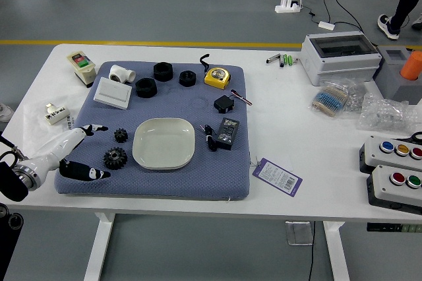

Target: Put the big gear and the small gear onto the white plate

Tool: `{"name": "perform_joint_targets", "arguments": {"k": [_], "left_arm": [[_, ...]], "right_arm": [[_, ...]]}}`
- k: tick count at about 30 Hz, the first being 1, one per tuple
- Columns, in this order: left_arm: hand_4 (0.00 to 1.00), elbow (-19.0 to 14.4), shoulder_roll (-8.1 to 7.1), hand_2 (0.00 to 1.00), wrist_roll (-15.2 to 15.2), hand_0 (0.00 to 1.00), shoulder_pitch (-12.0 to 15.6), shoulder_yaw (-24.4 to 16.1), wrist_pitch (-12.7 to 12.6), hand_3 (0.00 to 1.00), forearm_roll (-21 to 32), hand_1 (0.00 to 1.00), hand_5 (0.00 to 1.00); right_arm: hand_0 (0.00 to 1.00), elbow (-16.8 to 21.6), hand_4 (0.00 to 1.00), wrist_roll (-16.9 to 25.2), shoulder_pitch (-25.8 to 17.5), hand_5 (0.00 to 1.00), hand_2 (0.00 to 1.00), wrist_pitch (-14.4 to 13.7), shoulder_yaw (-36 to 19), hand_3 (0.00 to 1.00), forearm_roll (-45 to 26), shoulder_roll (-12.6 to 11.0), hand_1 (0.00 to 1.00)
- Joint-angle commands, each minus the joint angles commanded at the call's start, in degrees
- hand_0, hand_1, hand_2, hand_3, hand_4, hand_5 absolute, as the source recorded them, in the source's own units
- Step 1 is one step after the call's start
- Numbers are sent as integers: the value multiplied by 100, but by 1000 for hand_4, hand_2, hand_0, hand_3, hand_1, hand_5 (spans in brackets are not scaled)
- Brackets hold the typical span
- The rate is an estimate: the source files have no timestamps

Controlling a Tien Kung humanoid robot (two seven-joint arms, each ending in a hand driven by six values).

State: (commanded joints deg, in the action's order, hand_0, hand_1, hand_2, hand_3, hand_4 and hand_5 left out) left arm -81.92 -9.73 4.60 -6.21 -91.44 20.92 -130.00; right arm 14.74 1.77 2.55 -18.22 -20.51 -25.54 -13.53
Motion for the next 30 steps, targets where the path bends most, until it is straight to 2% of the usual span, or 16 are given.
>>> {"name": "perform_joint_targets", "arguments": {"k": [1,6,7,12,13,18,19,24,25,30], "left_arm": [[970,20,20,864,-12,801,-14,38,-41,861,0,806,178],[970,156,56,864,-39,801,-78,171,-169,861,0,806,178],[902,174,58,824,-40,767,-84,183,-184,833,0,774,168],[902,321,86,824,-32,767,-107,276,-291,833,0,774,168],[807,350,94,784,-29,739,-112,300,-311,802,0,745,120],[807,543,141,784,-23,739,-165,388,-504,802,0,745,120],[733,566,147,753,-25,708,-173,395,-526,723,0,711,120],[733,780,185,753,-60,708,-231,416,-758,723,0,711,120],[637,812,186,738,-67,680,-240,420,-780,686,0,701,98],[637,906,192,738,-77,680,-265,437,-806,686,0,701,98]], "right_arm": [[703,0,793,0,-3,650,735,0,9,562,-2,1,708],[703,1,793,0,-20,650,735,-1,45,562,-18,3,708],[704,1,793,0,-22,650,735,-2,48,562,-19,4,707],[704,3,793,0,-41,650,735,-6,66,562,-24,3,707],[705,3,793,1,-43,650,735,-8,65,562,-22,3,708],[705,5,793,4,-54,650,735,-11,68,562,-22,3,708],[705,5,793,5,-54,650,735,-11,68,562,-21,3,708],[705,4,793,9,-55,650,735,-11,68,562,-18,0,708],[706,4,793,10,-54,650,735,-12,64,561,-19,0,707],[706,3,793,7,-55,650,735,-12,54,561,-32,0,707]]}}
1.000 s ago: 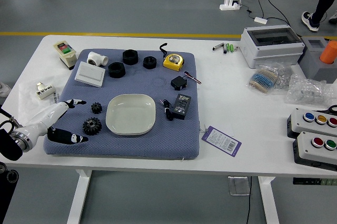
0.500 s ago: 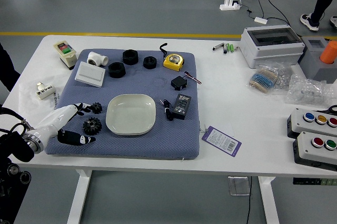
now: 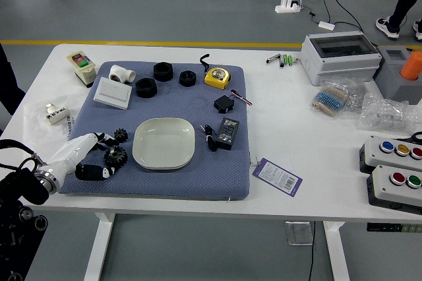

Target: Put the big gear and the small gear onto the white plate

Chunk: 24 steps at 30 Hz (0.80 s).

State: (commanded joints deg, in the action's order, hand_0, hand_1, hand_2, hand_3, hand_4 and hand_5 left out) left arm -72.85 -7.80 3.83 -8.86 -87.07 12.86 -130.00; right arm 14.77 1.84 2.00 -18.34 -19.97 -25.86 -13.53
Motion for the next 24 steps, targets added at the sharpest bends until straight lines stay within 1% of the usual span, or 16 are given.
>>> {"name": "perform_joint_targets", "arguments": {"k": [1,6,7,12,13,18,19,24], "left_arm": [[507,22,5,691,-1,627,-8,9,-2,667,0,671,54],[507,-3,12,691,-5,627,-21,25,1,667,0,671,54],[391,-23,12,652,-8,594,-21,20,2,648,0,644,10],[391,-150,-12,652,-28,594,-25,-30,38,648,0,644,10],[372,-182,-19,650,-33,585,-26,-49,41,650,0,637,2],[372,-351,-54,650,-64,585,-38,-148,48,650,0,637,2],[352,-354,-55,644,-65,571,-38,-150,48,649,0,636,2],[352,-587,-89,644,-106,571,-70,-228,-3,649,0,636,2]], "right_arm": [[706,1,793,0,2,650,735,-1,-8,562,0,-1,708],[706,0,793,-2,9,650,735,-1,-32,562,-3,1,708],[706,0,793,-2,11,650,734,0,-41,562,-1,1,708],[706,-3,793,1,24,650,734,1,-54,562,14,-5,708],[706,-3,793,2,26,650,734,1,-59,562,17,-7,708],[706,-6,793,3,32,650,734,0,-61,562,24,-12,708],[706,-6,793,3,32,650,734,0,-61,562,24,-12,707],[706,-7,793,1,33,650,734,1,-54,562,12,-12,707]]}}
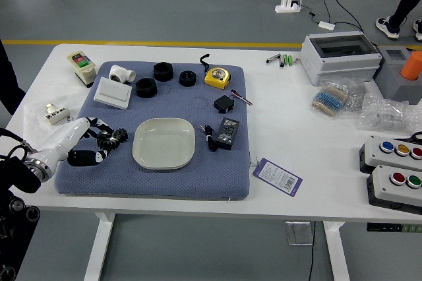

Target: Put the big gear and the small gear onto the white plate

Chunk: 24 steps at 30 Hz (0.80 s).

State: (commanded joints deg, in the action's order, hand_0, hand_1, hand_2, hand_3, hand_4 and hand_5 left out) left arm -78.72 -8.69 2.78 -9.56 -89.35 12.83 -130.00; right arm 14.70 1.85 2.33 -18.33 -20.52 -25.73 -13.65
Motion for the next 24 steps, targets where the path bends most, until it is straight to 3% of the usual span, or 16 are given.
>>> {"name": "perform_joint_targets", "arguments": {"k": [6,7,12,13,17,18,19,24], "left_arm": [[333,-238,-3,639,47,561,-55,286,-277,646,319,629,2],[444,-246,-1,642,57,566,-61,324,-309,656,362,636,2],[444,48,49,642,330,566,-248,1006,-949,656,759,636,2],[852,86,61,728,353,628,-266,1086,-1015,748,779,675,116],[852,325,181,728,430,628,-393,1337,-1192,748,803,675,116],[852,369,200,728,433,628,-420,1374,-1201,748,788,675,116],[936,454,224,793,429,646,-475,1449,-1203,800,758,735,167],[936,681,287,793,360,646,-587,1628,-1169,800,667,735,167]], "right_arm": [[706,-1,793,-4,9,650,734,4,1,561,6,2,708],[706,-1,793,-5,10,650,734,4,1,561,8,2,708],[706,-1,793,-1,27,650,734,1,1,561,21,-7,708],[707,-1,793,0,28,650,735,0,0,562,19,-8,707],[707,2,793,0,36,650,735,-4,7,562,20,-12,707],[707,2,793,0,38,650,735,-5,9,562,20,-14,707],[706,3,793,0,43,650,734,-7,16,562,15,-13,708],[706,2,793,-2,48,650,734,-12,20,562,9,-12,708]]}}
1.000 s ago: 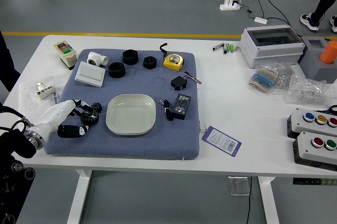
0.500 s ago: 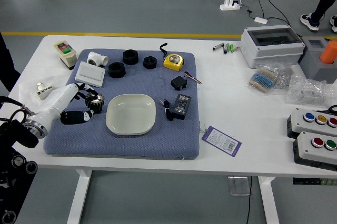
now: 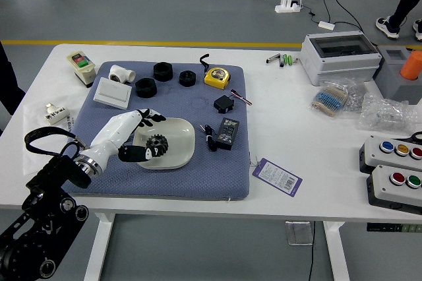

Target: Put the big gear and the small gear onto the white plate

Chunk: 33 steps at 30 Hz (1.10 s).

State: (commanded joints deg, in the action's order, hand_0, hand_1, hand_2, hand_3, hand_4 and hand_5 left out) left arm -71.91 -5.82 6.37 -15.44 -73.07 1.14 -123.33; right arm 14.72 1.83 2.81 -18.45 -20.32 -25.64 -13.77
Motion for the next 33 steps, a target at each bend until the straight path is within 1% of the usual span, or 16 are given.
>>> {"name": "perform_joint_targets", "arguments": {"k": [1,6,7,16,18,19,21,24,25,27,29,30,31,33], "left_arm": [[998,45,17,954,-15,766,-11,27,16,857,-22,850,328],[998,145,52,954,-37,766,-28,94,91,857,-114,850,328],[998,116,57,998,-23,823,-9,81,71,882,-109,893,350],[998,-113,20,998,93,828,22,-25,-68,886,17,890,357],[998,-159,25,998,168,828,48,-109,-205,886,73,890,357],[998,-152,28,940,189,808,53,-168,-290,853,93,849,281],[998,-119,10,940,214,808,44,-271,-374,853,28,849,281],[998,-42,-67,940,251,808,12,-389,-455,853,-217,849,281],[795,-6,-103,848,253,753,-1,-424,-466,781,-324,787,90],[795,79,-198,848,205,753,-32,-497,-397,781,-667,787,90],[795,133,-246,848,176,753,-57,-513,-340,781,-667,787,90],[795,219,-304,848,142,753,-94,-521,-256,781,-667,787,90],[756,251,-325,848,130,757,-108,-524,-226,778,-667,792,16],[756,419,-397,848,124,757,-178,-502,-180,778,-667,792,16]], "right_arm": [[706,0,793,-3,1,650,735,0,7,563,3,0,709],[706,-3,793,-8,-3,650,735,-1,19,563,6,2,709],[707,-3,793,-8,-6,650,735,-1,18,563,10,4,710],[710,-4,793,-5,-33,650,734,2,32,562,-3,8,710],[710,-5,793,0,-44,650,734,1,38,562,-14,14,710],[710,-5,793,2,-48,650,734,-1,36,563,-13,16,710],[710,-5,793,4,-52,650,734,-3,35,563,-12,16,710],[710,-6,793,5,-63,650,734,-4,47,563,-19,17,710],[710,-6,793,6,-66,649,734,-4,49,563,-21,17,710],[710,-5,793,8,-74,649,734,-8,46,563,-22,18,710],[710,-6,793,9,-78,649,734,-8,48,563,-24,18,710],[710,-6,793,10,-84,649,734,-8,51,563,-28,19,710],[711,-6,793,10,-85,649,734,-8,53,563,-30,19,710],[711,-7,793,12,-91,649,734,-10,55,563,-29,21,710]]}}
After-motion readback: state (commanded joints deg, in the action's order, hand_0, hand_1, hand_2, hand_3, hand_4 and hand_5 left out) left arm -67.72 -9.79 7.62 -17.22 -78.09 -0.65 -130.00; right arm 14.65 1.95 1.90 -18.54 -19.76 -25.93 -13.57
